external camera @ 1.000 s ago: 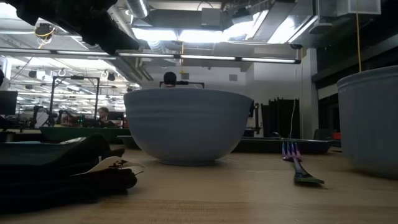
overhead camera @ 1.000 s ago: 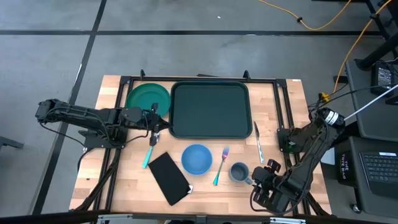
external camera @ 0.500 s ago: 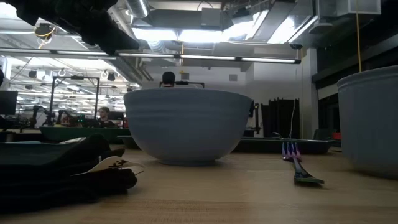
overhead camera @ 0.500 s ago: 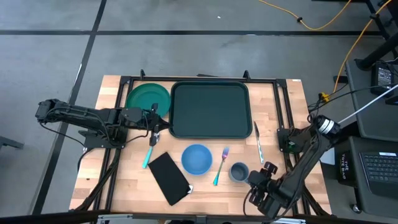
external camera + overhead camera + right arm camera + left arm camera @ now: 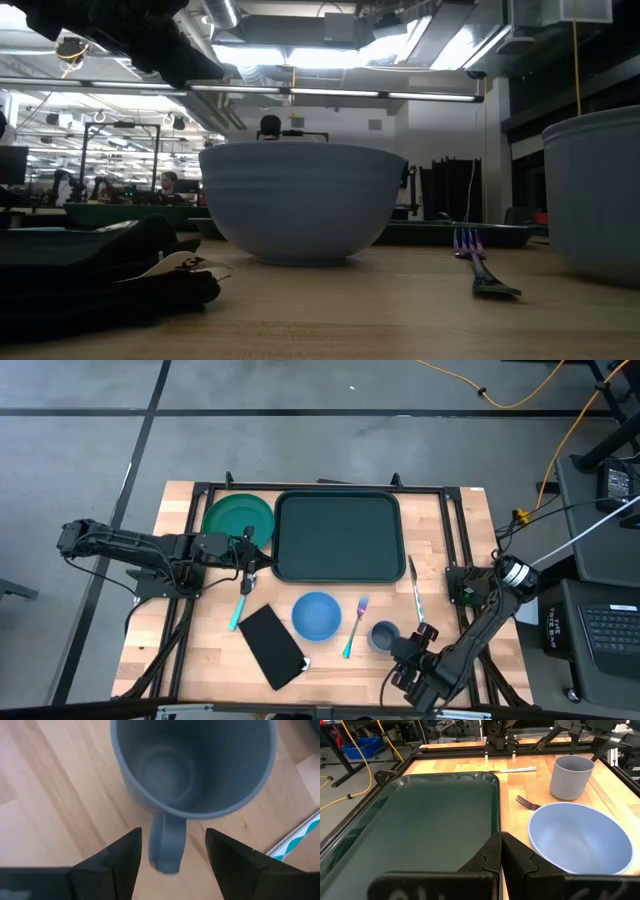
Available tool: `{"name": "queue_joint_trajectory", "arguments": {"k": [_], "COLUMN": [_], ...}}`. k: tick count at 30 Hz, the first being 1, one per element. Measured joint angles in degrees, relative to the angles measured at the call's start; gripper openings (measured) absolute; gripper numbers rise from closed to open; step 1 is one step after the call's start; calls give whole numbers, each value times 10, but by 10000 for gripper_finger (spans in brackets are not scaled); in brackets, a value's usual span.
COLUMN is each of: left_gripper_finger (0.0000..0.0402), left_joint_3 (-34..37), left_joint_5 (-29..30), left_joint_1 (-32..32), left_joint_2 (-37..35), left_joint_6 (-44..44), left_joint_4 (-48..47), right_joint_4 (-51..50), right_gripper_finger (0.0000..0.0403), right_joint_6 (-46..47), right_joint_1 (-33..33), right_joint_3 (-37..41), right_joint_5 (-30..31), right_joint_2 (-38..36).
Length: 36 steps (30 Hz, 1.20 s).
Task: Set up tray
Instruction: Put the gray mug on the dark green tray
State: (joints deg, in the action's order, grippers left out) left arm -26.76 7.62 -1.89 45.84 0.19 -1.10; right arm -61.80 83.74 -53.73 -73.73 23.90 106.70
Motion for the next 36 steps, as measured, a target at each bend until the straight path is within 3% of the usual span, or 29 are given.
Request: {"name": "queue_joint_trajectory", "arguments": {"k": [8, 25, 36], "left_gripper_finger": [4, 4, 4], "left_joint_3": [0, 0, 0], "left_joint_5": [0, 0, 0], "left_joint_1": [0, 0, 0], "left_joint_2": [0, 0, 0], "left_joint_6": [0, 1, 1], "left_joint_4": [0, -2, -2], "right_joint_4": [0, -7, -13], "right_gripper_finger": [200, 60, 67], "right_joint_6": [0, -2, -1], "right_joint_1": [1, 1, 1], "right_joint_3": [0, 0, 0], "right_joint_5": [4, 6, 17], "right_joint_2": [2, 2, -11]}}
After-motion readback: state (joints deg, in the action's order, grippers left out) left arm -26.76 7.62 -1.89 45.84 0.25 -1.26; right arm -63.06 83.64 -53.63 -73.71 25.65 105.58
